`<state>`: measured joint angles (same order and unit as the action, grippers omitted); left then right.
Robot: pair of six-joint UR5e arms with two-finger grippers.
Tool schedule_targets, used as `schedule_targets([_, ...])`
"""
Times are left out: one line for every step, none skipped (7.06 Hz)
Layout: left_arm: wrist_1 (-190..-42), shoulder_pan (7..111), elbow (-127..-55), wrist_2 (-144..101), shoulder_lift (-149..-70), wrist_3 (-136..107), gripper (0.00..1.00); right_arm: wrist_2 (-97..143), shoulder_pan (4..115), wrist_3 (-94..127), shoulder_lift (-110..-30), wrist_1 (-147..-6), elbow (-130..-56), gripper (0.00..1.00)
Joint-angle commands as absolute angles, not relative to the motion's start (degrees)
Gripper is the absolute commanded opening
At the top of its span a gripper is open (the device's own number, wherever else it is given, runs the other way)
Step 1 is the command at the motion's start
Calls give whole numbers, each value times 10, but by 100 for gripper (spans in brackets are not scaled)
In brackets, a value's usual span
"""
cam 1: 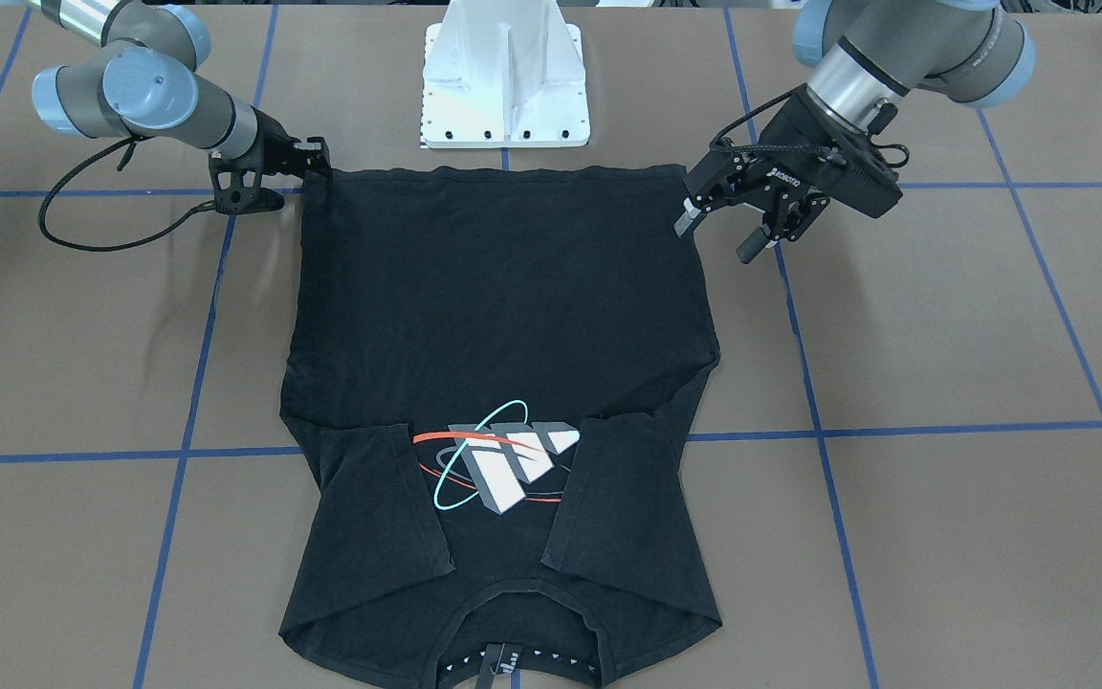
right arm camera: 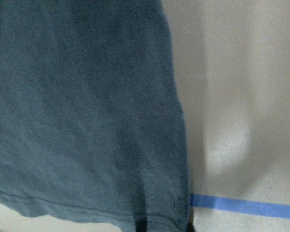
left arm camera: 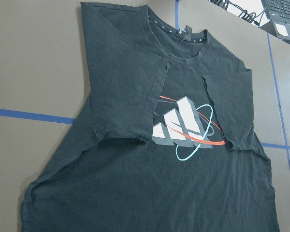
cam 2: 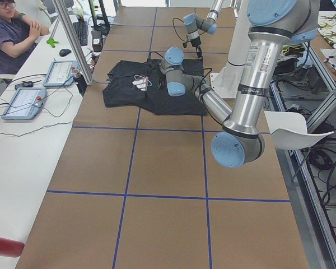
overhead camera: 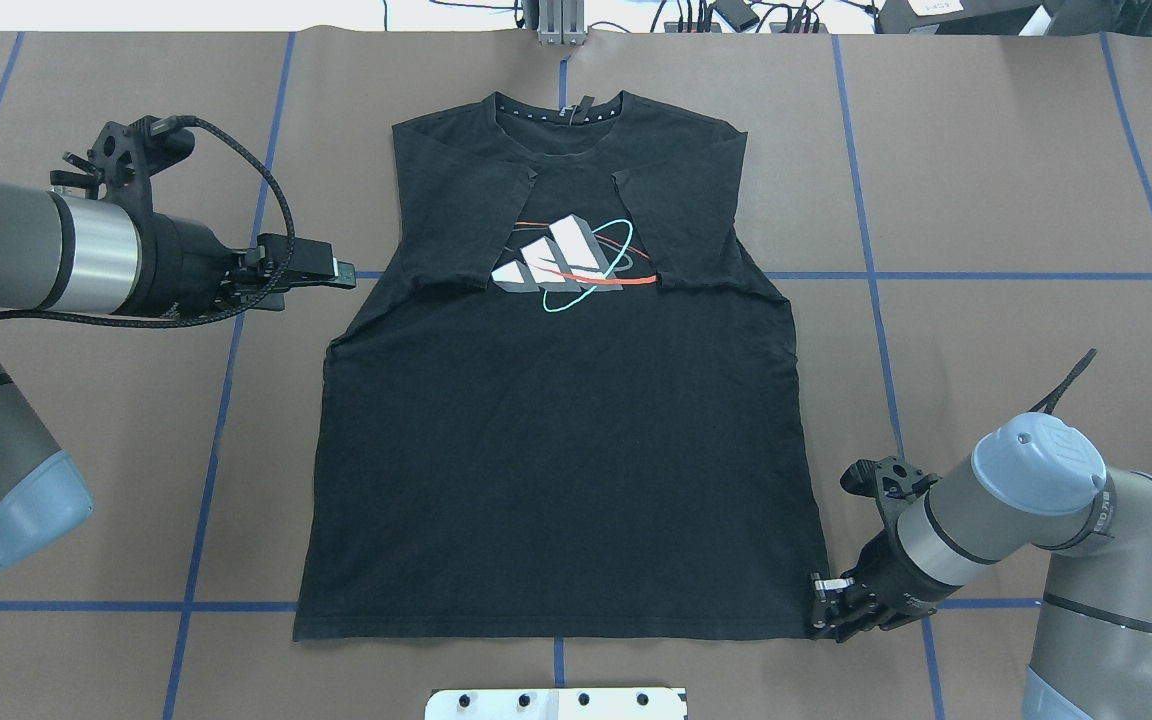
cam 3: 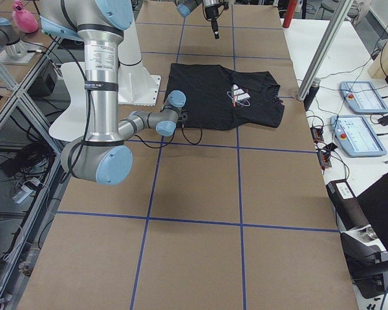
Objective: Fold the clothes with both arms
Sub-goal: 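Move the right gripper to the hem corner nearest the robot while the left gripper waits, then lower the left gripper to the other hem corner while the right gripper grasps its corner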
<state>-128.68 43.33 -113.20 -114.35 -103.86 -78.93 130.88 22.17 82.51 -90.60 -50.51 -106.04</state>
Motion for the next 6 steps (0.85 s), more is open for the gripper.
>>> schedule_targets([-1287, 433, -1130, -1143, -1039, -789, 99, 1311, 225, 824, -904, -504, -1064, 0])
schedule_targets([-1287, 433, -1130, -1143, -1039, -789, 99, 1314, 235, 824, -904, -503, -1066, 0])
schedule_targets([-1287, 433, -1130, -1143, -1039, -789, 99, 1322, 246, 824, -904, -502, -1070, 0])
schedule_targets([-1287, 432, -1130, -1143, -1037, -791, 99, 1331, 259, 824, -904, -502, -1078, 0])
schedule_targets([-1286, 411, -1130, -1143, -1032, -792, 99, 1332, 268, 824, -904, -499, -1090, 0])
schedule_targets([-1282, 384, -1131, -1144, -1021, -792, 99, 1338, 277, 824, -905, -498, -1097, 0])
